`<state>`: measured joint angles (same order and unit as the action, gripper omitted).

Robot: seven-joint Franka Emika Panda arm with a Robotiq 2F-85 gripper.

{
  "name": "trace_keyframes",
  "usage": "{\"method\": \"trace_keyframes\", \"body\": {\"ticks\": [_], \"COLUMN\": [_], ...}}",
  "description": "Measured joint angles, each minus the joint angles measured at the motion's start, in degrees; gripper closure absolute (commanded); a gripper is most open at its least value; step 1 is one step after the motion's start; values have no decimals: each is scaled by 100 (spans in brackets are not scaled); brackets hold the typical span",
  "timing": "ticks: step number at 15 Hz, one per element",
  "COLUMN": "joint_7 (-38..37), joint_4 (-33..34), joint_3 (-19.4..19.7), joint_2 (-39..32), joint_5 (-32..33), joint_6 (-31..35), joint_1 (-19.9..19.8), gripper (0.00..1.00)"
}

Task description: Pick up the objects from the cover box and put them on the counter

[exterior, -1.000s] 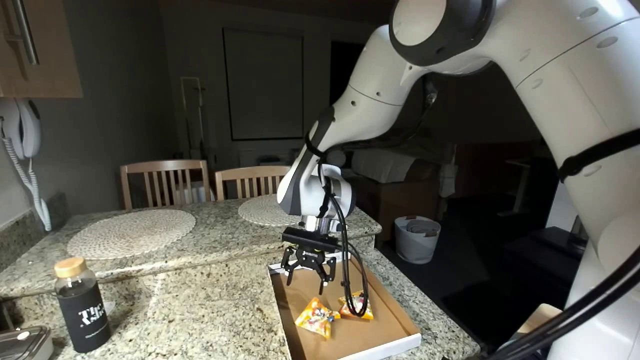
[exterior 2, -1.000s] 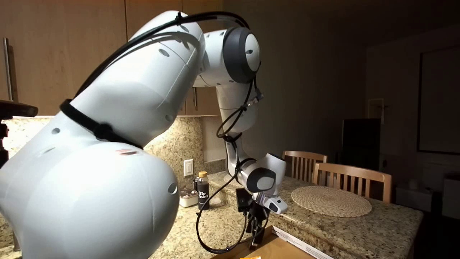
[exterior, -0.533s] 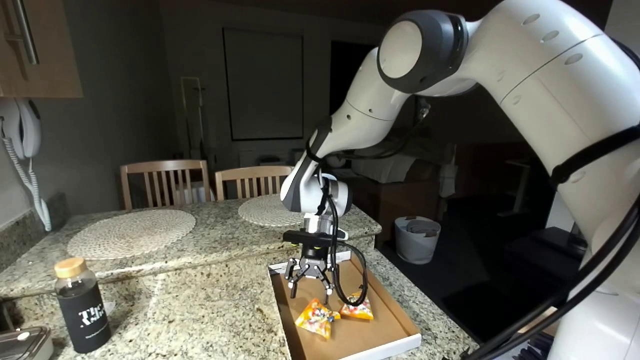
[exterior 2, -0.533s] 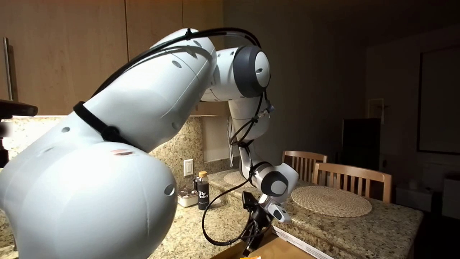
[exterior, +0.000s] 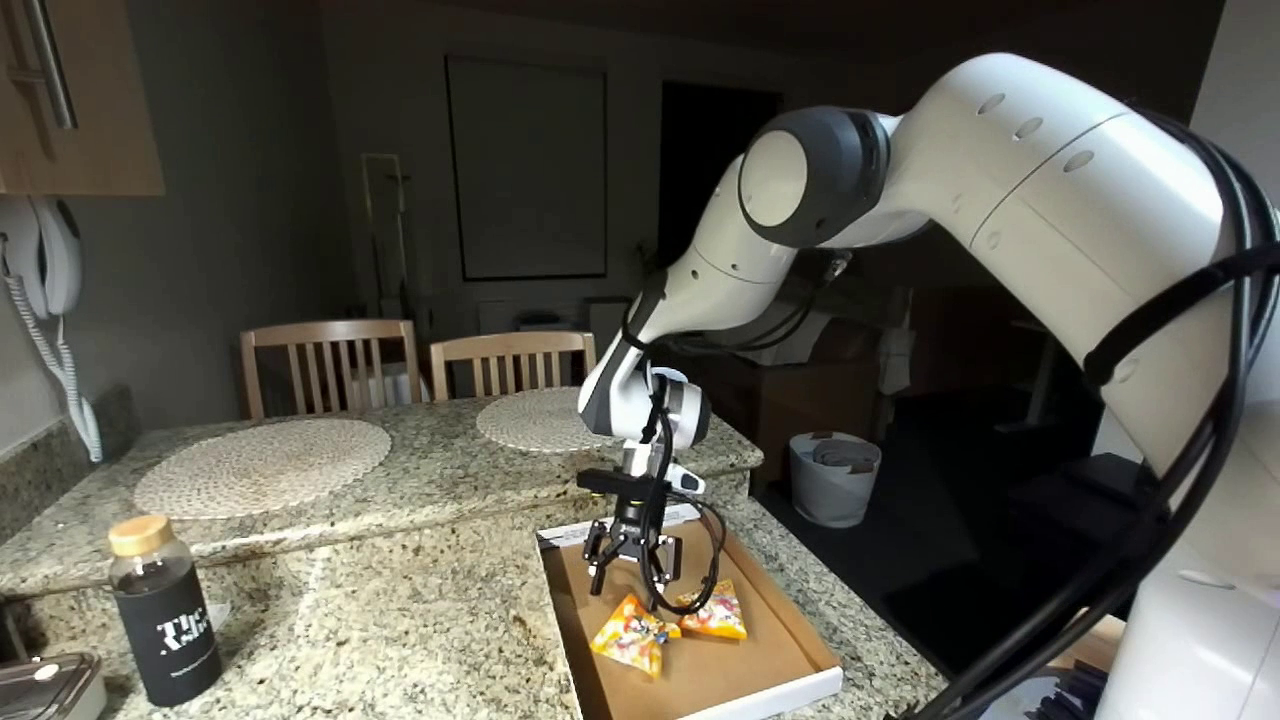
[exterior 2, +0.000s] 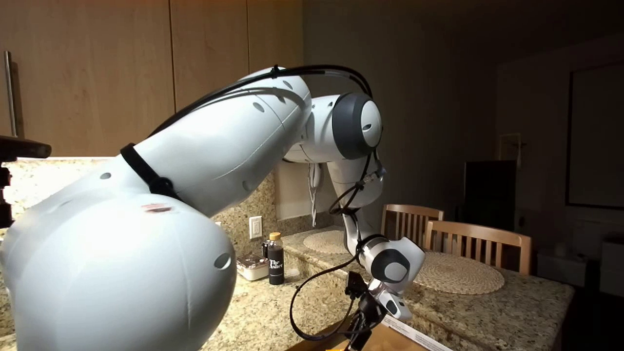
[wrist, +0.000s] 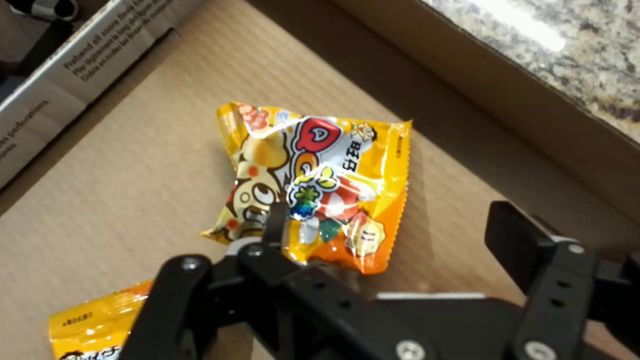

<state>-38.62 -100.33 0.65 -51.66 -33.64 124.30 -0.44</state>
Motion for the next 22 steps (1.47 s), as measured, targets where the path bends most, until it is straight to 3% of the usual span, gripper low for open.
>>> {"method": "trace_keyframes", "body": {"ticks": [1, 4, 11, 13, 16, 22], "joint_7": [-33, -264, -705, -720, -720, -359], "joint_4": [31, 41, 82, 83, 84, 132], "joint_3": [10, 21, 30, 32, 23, -88], "joint_2": [-36, -105, -248, -253, -267, -240], "joint_5": [-50, -99, -229, -256, -263, -306], "joint_6": [0, -7, -20, -23, -115, -628], "joint_1": [-28, -29, -38, -44, -76, -285], "gripper": [13, 43, 88, 95, 98, 91]}}
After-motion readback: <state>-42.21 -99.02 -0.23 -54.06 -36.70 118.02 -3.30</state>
